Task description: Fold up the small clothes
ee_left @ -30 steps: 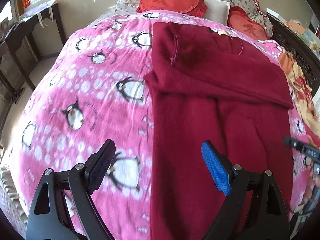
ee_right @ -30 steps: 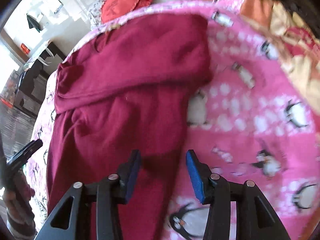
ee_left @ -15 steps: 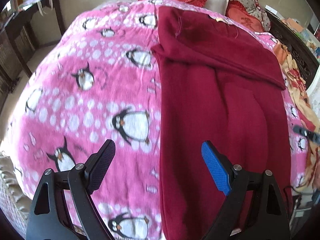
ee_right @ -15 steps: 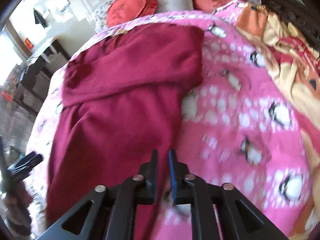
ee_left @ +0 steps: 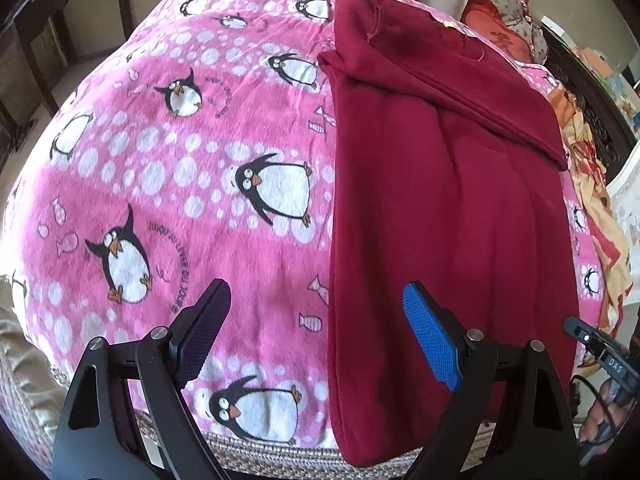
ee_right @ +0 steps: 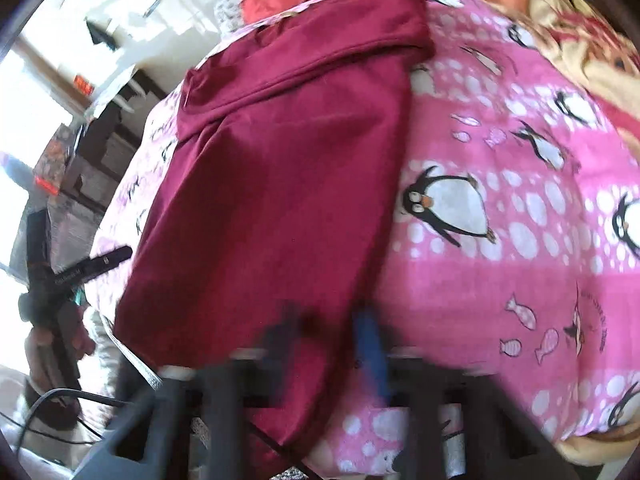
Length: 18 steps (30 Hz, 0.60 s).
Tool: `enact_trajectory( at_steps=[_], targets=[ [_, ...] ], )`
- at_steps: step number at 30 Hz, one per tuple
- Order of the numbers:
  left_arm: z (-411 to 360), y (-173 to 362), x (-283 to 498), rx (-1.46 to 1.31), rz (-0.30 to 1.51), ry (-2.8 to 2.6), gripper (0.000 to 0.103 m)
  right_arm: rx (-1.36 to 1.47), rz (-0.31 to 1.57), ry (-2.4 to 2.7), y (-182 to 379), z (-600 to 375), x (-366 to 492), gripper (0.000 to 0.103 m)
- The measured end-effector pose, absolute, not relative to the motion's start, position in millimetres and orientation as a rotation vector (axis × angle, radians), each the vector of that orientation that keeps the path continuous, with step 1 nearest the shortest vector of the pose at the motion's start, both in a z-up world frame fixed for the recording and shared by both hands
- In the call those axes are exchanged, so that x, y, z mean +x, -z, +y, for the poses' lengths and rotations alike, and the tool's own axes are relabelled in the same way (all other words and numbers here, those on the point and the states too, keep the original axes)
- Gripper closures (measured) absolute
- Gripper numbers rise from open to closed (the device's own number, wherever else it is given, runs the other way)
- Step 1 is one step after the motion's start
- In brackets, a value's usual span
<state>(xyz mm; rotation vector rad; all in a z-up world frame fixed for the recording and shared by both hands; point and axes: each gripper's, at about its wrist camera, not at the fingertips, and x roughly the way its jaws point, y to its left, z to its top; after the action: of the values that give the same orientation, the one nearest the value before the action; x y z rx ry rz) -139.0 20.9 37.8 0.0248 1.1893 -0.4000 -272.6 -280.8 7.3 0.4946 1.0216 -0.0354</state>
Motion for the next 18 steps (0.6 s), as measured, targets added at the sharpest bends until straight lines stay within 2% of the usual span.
enact_trajectory(
  at_steps=[6,10,12,13,15,18],
  targets=[
    [22.8,-45.6,-149.3,0.020,1.177,0.424,0.015,0.472,1.014,0.148,-14.4,-317.2,-291.6,0.096],
    [20.6,-40.6,-155.0,0.028,1.215,0.448,0.015,0.459,1.043,0.128,-17.1,-308.5,-293.0,0.095],
    [22.0,-39.6,-158.9,0.022,1.221,0.454,0.015,0.473,1.036,0.113,-22.5,-308.6,-301.3,0.085],
    [22.4,-39.6,-159.4,0.022,1.224,0.456,0.015,0.503,1.030,0.080,-24.9,-308.6,-306.8,0.071],
    [22.6,-38.4,-161.1,0.034,1.224,0.454,0.015,0.540,1.035,0.034,-24.3,-306.2,-317.7,0.053],
    [22.7,-34.9,-162.0,0.044,1.228,0.441,0.015,0.501,1.135,0.004,-14.0,-296.1,-336.3,0.053]
  ],
)
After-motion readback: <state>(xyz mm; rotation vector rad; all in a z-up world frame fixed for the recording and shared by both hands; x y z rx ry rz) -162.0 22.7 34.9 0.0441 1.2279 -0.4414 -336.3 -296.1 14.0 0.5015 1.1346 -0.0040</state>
